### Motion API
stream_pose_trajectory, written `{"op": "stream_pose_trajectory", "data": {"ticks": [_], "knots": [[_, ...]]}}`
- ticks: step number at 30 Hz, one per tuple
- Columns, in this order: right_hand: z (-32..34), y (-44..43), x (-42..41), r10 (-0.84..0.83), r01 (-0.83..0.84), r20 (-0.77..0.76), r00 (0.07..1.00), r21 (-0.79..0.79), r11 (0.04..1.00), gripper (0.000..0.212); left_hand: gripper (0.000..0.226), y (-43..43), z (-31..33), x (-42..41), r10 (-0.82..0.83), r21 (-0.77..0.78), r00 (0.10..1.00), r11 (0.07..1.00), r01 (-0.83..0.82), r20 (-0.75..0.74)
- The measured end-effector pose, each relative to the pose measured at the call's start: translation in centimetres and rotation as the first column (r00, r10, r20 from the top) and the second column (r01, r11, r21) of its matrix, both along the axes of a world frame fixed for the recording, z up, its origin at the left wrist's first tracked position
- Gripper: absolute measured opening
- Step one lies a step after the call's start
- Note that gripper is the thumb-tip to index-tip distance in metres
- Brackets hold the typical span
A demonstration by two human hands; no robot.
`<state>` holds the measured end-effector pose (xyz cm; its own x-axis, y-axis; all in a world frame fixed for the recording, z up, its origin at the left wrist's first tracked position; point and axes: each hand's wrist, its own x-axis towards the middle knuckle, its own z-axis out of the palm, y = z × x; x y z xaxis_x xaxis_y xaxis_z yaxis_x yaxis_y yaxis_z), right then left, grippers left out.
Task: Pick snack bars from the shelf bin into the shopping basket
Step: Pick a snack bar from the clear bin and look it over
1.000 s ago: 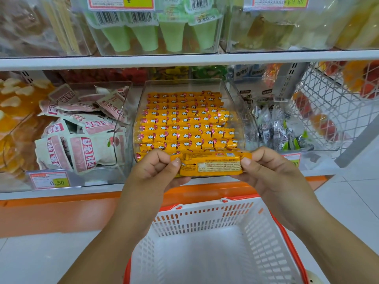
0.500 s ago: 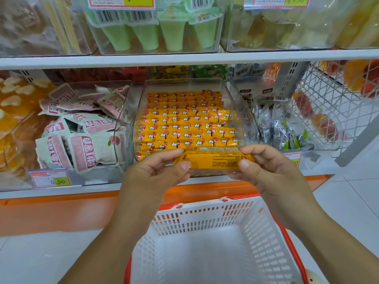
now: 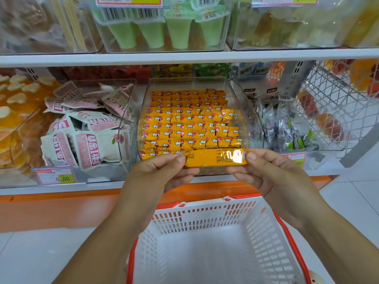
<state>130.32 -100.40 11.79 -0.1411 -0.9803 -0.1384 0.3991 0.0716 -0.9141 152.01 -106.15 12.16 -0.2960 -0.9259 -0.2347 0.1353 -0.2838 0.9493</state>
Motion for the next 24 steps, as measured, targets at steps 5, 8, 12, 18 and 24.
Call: {"op": "stream_pose_trajectory", "data": {"ticks": [5, 8, 12, 18, 24], "knots": [[0.1, 0.0, 0.0, -0.018, 0.018, -0.021, 1.000, -0.041, 0.999, 0.037, 0.036, -0.3, 0.1, 0.1, -0.069, -0.079, 0.998, 0.994, 0.069, 0.011], [-0.4, -0.2, 0.2, -0.095, 0.088, -0.103, 0.990, -0.070, 0.994, 0.019, 0.015, -0.5, -0.2, -0.5, -0.030, -0.153, 0.991, 0.987, 0.050, 0.131], [-1.0, -1.1, -0.2, -0.149, 0.148, -0.037, 0.988, -0.028, 0.989, 0.033, 0.016, -1.2, -0.7, -2.1, 0.010, -0.231, 0.947, 0.971, 0.068, 0.322], [-1.2, -2.3, -1.4, -0.227, 0.228, 0.061, 0.972, -0.015, 0.973, 0.063, 0.017, -2.8, -1.7, -4.4, 0.113, -0.400, 0.865, 0.910, 0.107, 0.488], [2.5, -4.5, -4.3, -0.403, 0.337, -0.463, 0.789, -0.222, 0.915, 0.007, 0.050, -5.8, -2.2, -6.3, 0.343, -0.674, 0.646, 0.639, 0.371, 0.682]]}}
